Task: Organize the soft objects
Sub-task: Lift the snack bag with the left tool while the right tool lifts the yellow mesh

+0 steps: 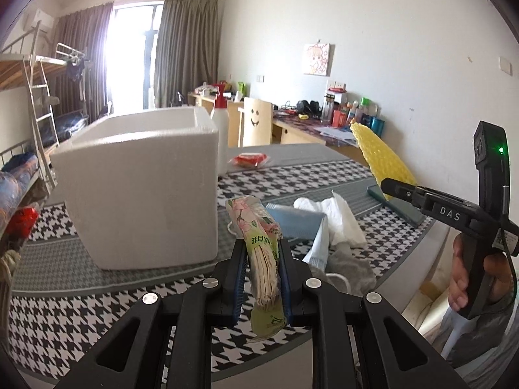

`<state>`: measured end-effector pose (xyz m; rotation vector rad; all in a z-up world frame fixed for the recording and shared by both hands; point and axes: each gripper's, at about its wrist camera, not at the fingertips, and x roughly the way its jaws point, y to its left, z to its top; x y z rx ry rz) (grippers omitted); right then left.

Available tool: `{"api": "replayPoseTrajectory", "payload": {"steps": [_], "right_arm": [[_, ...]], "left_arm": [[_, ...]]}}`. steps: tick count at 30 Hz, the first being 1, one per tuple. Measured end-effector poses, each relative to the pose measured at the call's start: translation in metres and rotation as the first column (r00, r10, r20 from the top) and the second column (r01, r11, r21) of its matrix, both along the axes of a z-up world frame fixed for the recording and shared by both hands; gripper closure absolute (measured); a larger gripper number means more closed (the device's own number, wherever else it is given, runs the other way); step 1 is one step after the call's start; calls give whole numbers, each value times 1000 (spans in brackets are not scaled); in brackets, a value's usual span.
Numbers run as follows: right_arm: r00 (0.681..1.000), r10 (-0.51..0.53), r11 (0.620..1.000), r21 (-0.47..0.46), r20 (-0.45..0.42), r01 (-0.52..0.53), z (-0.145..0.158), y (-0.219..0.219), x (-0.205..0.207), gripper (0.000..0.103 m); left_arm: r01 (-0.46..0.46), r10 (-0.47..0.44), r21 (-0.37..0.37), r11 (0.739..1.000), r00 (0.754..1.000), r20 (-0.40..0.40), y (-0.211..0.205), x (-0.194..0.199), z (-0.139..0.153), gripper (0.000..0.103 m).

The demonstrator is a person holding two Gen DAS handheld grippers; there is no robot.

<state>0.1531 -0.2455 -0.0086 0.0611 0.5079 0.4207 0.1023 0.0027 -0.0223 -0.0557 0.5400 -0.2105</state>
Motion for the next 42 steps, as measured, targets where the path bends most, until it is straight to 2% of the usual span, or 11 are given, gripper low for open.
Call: {"api": "replayPoseTrajectory", "payload": {"steps": [33, 42], "right_arm": [[994, 31, 1000, -5, 103, -30, 37, 16, 0, 79], [991, 54, 999, -4, 119, -54, 42, 24, 4, 79]], "left_arm": [[60, -64, 32, 998, 990, 127, -6, 9, 45, 83], [52, -59, 46, 998, 986, 159, -4, 17, 62, 83]]}}
